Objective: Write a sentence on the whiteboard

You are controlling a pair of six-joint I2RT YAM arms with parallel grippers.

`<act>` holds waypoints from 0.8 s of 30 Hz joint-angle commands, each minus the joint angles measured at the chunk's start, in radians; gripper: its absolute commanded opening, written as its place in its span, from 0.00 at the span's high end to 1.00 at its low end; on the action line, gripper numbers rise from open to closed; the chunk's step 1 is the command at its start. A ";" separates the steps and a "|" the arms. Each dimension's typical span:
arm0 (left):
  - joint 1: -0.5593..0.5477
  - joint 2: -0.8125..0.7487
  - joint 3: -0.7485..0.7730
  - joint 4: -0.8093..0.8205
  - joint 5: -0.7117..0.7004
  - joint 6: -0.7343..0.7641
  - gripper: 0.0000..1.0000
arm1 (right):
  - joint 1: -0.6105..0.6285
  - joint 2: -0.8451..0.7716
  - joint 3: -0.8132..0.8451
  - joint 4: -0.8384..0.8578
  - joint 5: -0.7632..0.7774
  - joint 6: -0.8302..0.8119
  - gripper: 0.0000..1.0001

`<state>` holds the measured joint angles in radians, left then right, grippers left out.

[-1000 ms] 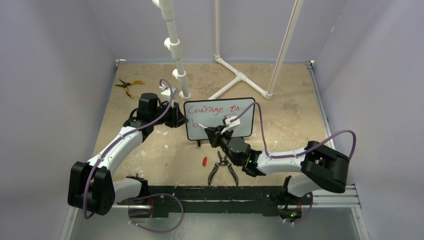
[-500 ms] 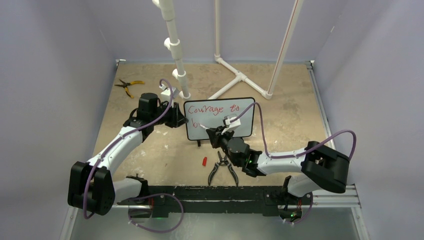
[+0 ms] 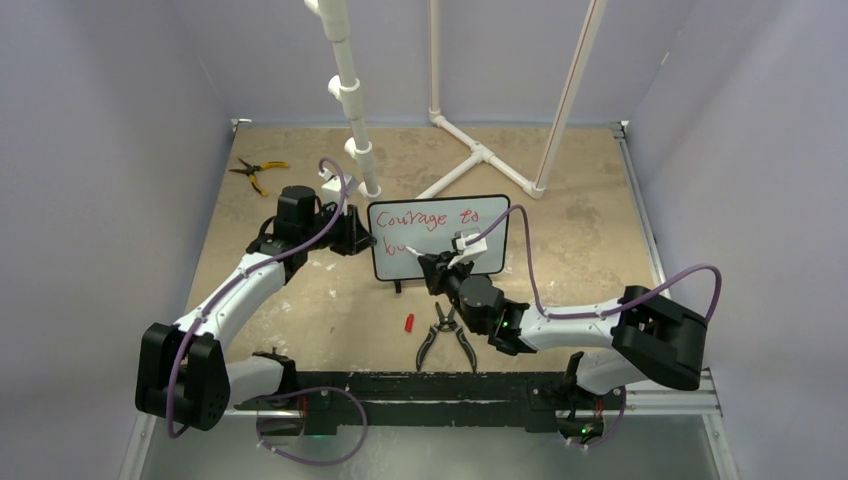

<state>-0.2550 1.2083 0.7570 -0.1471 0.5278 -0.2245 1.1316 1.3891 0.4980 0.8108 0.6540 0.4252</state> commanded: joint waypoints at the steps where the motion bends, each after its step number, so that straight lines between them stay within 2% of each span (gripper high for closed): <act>1: 0.008 -0.015 0.004 0.018 0.008 0.008 0.81 | -0.006 0.005 0.043 0.050 0.023 -0.044 1.00; 8: 0.008 -0.016 0.005 0.018 0.006 0.008 0.81 | -0.006 0.042 0.061 0.074 -0.016 -0.049 1.00; 24: 0.008 -0.016 0.005 0.017 0.006 0.008 0.81 | -0.006 0.068 0.025 0.016 -0.043 0.018 1.00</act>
<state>-0.2550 1.2083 0.7570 -0.1474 0.5274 -0.2245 1.1316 1.4509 0.5285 0.8482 0.6029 0.4217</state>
